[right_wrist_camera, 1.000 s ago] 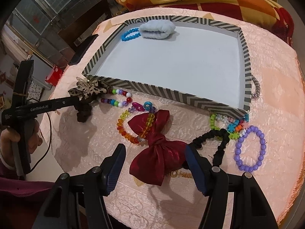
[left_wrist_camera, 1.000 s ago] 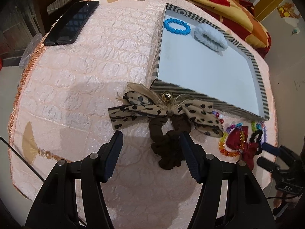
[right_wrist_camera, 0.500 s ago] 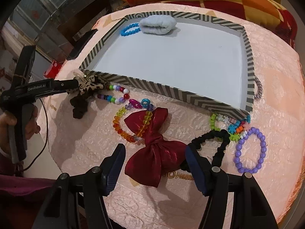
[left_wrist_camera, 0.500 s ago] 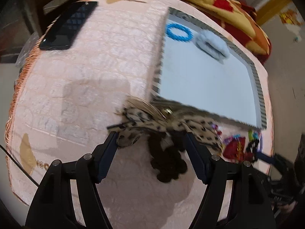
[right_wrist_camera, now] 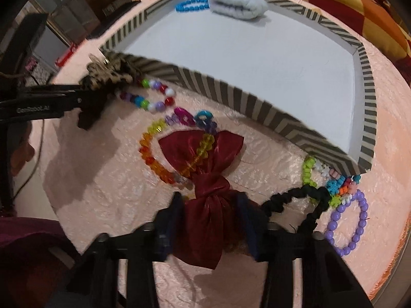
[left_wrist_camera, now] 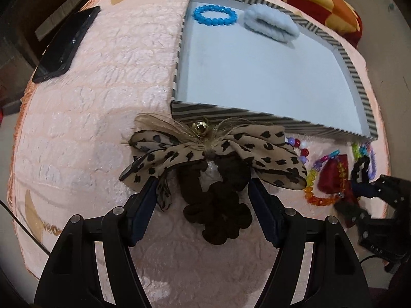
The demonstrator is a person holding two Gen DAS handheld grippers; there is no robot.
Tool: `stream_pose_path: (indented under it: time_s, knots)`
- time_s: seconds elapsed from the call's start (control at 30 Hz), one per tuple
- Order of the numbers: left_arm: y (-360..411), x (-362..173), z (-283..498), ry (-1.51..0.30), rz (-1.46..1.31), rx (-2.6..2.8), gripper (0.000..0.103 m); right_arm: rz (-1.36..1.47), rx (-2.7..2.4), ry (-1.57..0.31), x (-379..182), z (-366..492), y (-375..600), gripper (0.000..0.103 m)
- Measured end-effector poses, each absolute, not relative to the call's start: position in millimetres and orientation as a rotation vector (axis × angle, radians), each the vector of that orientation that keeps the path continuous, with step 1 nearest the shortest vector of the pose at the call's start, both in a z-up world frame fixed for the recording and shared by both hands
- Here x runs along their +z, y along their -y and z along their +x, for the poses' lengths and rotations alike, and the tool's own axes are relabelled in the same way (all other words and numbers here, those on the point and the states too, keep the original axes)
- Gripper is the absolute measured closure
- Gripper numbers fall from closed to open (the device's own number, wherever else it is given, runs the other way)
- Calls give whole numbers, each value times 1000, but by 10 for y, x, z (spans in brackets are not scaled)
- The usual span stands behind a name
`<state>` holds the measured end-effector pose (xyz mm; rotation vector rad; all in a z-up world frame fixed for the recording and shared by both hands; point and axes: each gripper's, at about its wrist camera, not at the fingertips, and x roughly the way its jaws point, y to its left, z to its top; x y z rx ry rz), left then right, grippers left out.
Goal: Organize jewelry
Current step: 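Grasp the leopard-print bow with the left gripper while the right grasps the red satin bow, then lift and carry both bows over the tray with both grippers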
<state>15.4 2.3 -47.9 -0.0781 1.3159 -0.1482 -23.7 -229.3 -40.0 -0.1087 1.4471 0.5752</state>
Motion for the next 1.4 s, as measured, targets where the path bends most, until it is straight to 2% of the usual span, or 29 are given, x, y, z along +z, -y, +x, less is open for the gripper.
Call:
stream_pose_path:
  time_s: [0.03, 0.1, 0.17, 0.2, 0.43, 0.67, 0.8, 1.1, 1.4]
  knots:
    - [-14, -476, 148, -1308, -75, -150, 37, -108, 582, -1449, -392, -244, 2296, 82]
    - [-9, -465, 135, -1295, -60, -160, 65, -85, 591, -1447, -342, -265, 2334, 86]
    - [-23, -458, 137, -1303, -70, -177, 78, -70, 597, -1442, -301, -292, 2385, 87]
    - [-36, -450, 134, -1305, -79, -183, 81, -67, 596, -1441, -264, -313, 2421, 87]
    - [-133, -259, 40, -1285, -110, -217, 83, -172, 542, -1431, 41, -496, 2628, 87]
    - [-184, -196, 30, -1275, -128, -208, 83, -630, 366, -1328, 78, -677, 2622, 87]
    - [-188, -228, 1, -1278, -118, -207, 83, -771, 274, -1270, 54, -692, 2680, 87]
    - [-244, 16, -52, -1240, -144, -231, 83, -350, 311, -1367, 241, -480, 3181, 87]
    - [-263, 490, 56, -1148, -132, -238, 83, -99, 432, -1332, 375, -276, 2960, 87]
